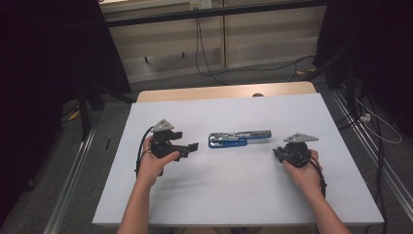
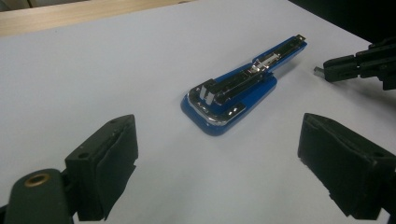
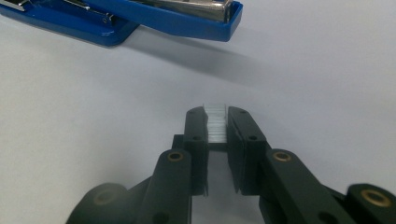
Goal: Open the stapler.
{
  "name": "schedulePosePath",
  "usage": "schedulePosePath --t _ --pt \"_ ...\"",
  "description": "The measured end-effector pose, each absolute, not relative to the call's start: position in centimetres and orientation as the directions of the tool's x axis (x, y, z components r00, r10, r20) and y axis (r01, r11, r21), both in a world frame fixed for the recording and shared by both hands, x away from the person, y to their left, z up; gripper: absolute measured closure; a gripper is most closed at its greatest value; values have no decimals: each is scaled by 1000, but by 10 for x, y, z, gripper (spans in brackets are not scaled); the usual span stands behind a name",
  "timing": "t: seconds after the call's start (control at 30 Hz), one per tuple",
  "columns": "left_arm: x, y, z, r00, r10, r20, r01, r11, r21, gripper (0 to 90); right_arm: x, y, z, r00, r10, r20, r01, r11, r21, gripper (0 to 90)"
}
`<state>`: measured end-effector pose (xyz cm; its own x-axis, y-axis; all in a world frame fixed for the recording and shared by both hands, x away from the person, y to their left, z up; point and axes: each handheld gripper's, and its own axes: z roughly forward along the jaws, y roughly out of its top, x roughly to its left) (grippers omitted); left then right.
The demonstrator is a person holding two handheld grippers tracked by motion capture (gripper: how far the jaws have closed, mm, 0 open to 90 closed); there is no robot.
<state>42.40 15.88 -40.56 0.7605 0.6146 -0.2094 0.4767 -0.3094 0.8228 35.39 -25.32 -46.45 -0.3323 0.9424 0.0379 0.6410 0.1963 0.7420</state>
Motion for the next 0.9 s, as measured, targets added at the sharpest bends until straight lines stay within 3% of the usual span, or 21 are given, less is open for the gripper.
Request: schedulePosePath --t 0.5,0.6,0.9 --pt "413 164 -405 754 628 -193 475 -319 820 114 361 -255 -463 -391 920 16 629 254 735 750" --pt "410 169 -406 748 635 -193 477 -312 822 113 362 -254 -462 -398 917 13 634 264 727 790" --pt "400 184 -406 731 654 -197 483 -291 826 113 359 -257 -464 -408 913 25 619 257 743 773"
